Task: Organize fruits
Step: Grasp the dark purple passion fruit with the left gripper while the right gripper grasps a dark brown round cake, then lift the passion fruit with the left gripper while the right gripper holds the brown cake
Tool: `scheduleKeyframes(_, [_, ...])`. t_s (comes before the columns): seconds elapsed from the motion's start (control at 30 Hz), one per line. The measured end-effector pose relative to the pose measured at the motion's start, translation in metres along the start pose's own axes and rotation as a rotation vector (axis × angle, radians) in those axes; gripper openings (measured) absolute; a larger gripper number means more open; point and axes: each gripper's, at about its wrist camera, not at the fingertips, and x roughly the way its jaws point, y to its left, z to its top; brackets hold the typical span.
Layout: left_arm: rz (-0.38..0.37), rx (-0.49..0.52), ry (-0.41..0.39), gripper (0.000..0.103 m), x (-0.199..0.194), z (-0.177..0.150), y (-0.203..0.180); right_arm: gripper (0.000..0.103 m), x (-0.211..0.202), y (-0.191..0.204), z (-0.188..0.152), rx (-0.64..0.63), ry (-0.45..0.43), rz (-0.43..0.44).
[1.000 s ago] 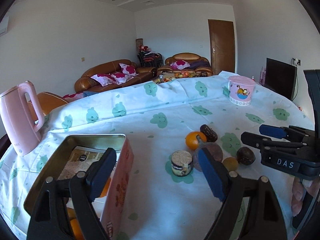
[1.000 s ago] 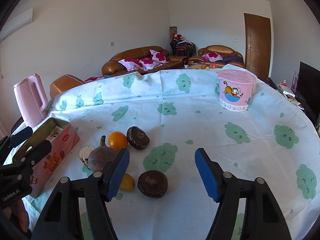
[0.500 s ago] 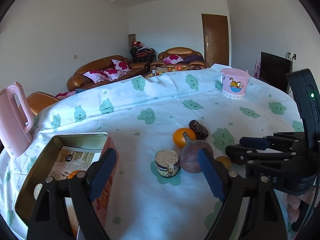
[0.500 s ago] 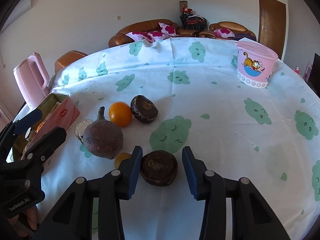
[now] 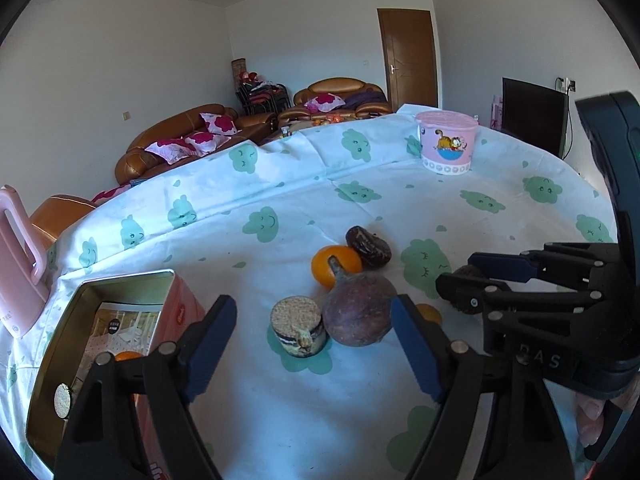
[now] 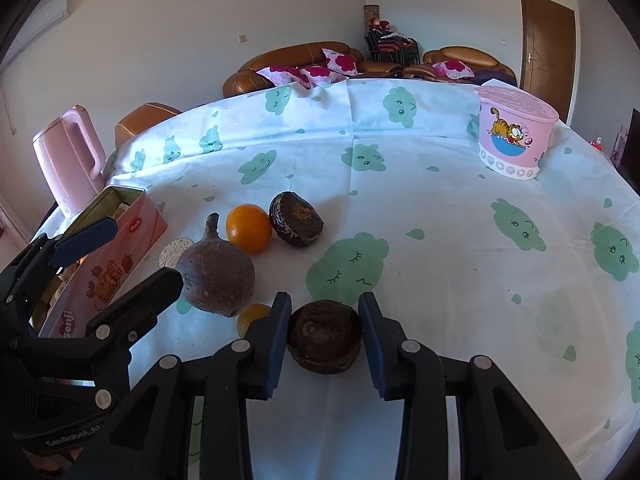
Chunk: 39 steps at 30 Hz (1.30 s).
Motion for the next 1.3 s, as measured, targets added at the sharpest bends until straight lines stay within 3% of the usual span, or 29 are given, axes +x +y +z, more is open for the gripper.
scheduleKeyframes(0.1, [-0.022, 0.020, 0.029, 0.071, 0.007, 0.001, -0.005, 0.037, -0.007, -0.005, 0.000, 0.029, -0.035, -0.020])
scheduleKeyframes(0.43, [-0.082, 0.077, 0.067, 0.060, 0.020, 0.006, -0.022, 0.037, -0.014, -0.010, 0.000, 0.061, -0.071, -0.035])
scheduleKeyframes(0.5, [-0.108, 0.092, 0.063, 0.046, 0.019, 0.006, -0.025, 0.037, -0.015, -0.010, 0.000, 0.059, -0.073, -0.033])
scheduleKeyframes(0.73, [-0.120, 0.092, 0.062, 0.045, 0.019, 0.007, -0.026, 0.037, -0.014, -0.009, 0.000, 0.048, -0.070, -0.033])
scheduleKeyframes(0.9, [-0.102, 0.069, 0.099, 0.051, 0.028, 0.007, -0.023, 0.037, -0.014, -0.009, 0.000, 0.047, -0.071, -0.037])
scheduleKeyframes(1.3, [-0.122, 0.048, 0.051, 0.048, 0.019, 0.007, -0.018, 0.037, -0.021, -0.008, -0.001, 0.043, -0.099, -0.031])
